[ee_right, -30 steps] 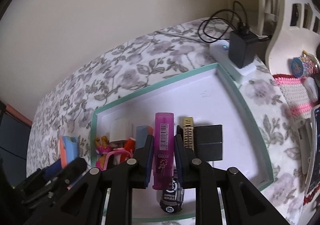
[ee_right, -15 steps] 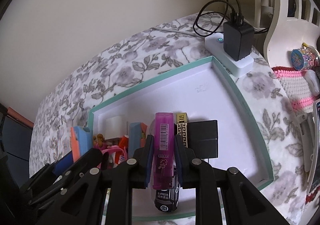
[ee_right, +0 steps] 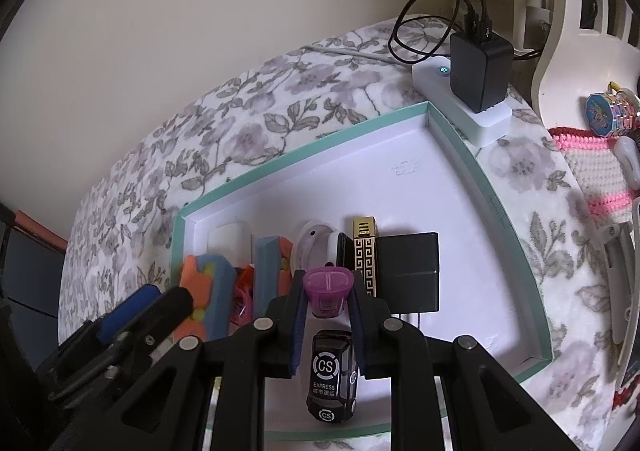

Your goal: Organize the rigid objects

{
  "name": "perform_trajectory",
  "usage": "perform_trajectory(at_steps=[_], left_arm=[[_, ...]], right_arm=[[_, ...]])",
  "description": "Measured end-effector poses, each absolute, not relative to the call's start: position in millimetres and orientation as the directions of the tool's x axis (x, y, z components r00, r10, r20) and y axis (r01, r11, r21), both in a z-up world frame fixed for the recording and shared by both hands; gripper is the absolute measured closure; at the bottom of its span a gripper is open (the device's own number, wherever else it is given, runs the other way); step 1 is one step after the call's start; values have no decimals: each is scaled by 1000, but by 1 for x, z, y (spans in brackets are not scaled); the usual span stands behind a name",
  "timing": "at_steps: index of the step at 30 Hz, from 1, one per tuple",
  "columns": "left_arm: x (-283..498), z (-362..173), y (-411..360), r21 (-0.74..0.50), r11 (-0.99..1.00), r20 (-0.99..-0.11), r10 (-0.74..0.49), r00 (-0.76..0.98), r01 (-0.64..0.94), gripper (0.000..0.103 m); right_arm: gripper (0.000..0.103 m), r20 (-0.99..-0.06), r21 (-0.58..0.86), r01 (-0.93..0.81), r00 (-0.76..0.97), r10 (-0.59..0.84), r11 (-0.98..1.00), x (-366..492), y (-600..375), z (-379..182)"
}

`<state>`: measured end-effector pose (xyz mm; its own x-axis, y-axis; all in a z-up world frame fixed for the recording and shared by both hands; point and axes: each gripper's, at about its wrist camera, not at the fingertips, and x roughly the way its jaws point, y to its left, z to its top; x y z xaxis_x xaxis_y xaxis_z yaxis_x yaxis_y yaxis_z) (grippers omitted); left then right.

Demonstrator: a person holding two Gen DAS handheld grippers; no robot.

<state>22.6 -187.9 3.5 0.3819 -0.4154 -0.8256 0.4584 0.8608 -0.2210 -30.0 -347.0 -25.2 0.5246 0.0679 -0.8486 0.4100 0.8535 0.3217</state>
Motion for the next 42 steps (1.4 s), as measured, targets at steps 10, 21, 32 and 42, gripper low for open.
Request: perform_trajectory(at_steps=[10, 21, 32, 42], left_arm=[[28, 3, -176, -211, 885, -829, -387, 404, 415, 59], [44, -7, -151, -155, 939, -858, -282, 429, 307, 48], [62, -26, -113, -99, 980, -889, -165, 428, 172, 37], [71, -37, -95, -13, 992, -890, -69, 451, 125, 18]], right_arm=[[82, -853, 313, 402, 518, 68, 860, -29, -346, -26], [79, -871, 277, 401, 489, 53, 873, -24, -341, -33], [54, -872, 233, 394, 490, 12, 889, -21, -335, -32], [21, -864, 153, 333, 502, -38, 930, -15, -315, -30]])
